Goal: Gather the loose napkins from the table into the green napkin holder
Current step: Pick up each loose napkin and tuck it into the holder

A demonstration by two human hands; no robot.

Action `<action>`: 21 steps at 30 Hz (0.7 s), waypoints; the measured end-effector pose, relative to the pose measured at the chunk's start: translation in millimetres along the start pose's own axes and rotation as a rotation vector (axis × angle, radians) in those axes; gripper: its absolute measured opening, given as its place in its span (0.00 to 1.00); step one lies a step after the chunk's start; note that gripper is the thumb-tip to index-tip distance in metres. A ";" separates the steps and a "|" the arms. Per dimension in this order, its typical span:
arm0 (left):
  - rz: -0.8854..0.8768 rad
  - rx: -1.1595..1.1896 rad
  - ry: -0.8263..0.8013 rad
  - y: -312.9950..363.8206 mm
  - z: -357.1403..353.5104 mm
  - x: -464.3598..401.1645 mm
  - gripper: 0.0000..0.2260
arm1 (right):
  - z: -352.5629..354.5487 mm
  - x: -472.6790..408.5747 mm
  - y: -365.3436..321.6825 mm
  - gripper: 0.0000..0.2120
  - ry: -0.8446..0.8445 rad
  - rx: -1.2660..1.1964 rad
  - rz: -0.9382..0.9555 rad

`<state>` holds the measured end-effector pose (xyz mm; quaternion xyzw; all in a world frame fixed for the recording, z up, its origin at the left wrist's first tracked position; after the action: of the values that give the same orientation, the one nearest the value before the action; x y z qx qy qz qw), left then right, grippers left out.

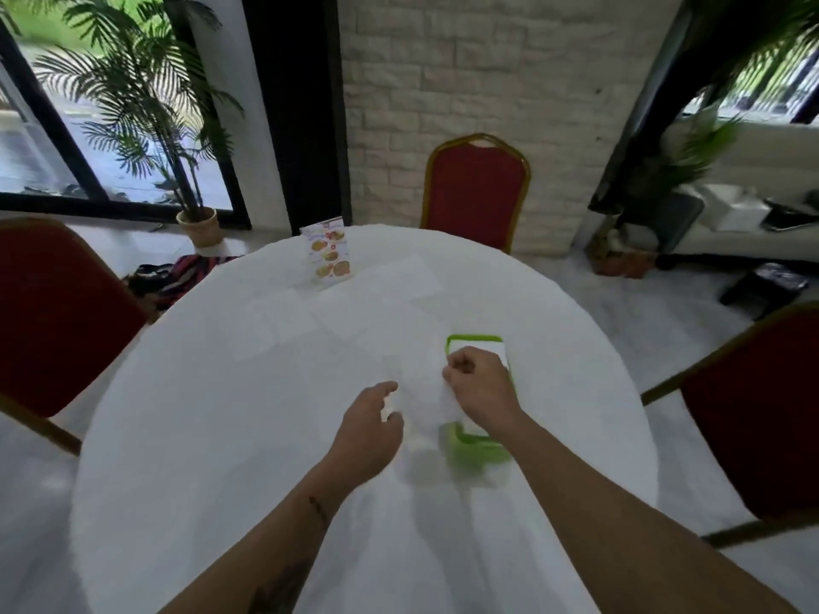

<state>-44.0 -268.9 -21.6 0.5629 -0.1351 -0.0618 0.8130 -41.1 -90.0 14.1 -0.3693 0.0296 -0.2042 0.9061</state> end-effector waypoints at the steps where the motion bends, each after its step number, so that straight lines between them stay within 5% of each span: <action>1: -0.013 -0.020 -0.027 6.9 -11.4 -2.9 0.21 | 11.3 -7.1 15.1 0.04 0.017 -0.016 -0.055; 8: -0.024 -0.238 -0.202 23.2 -67.2 -1.6 0.25 | 37.5 -25.7 85.4 0.11 0.011 -0.006 -0.330; 16: -0.109 -0.457 -0.243 35.6 -97.8 -9.4 0.28 | 40.3 -32.5 83.9 0.06 -0.097 0.096 -0.247; 21: -0.112 -0.620 -0.307 37.0 -107.1 -12.7 0.25 | 43.3 -28.7 84.3 0.22 -0.030 0.463 -0.064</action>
<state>-27.1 -156.2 -24.3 0.2802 -0.1993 -0.2284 0.9108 -29.1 4.0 -14.7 -0.1554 -0.0432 -0.2287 0.9600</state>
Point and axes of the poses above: each hand's wrist, its own x-axis away from the middle knuckle, its own z-axis out of the back of the hand, y = z × x, the point moved 3 cm from there along -x, towards the middle knuckle, and after that the axes turned 15 degrees about x, right-handed, at the moved point
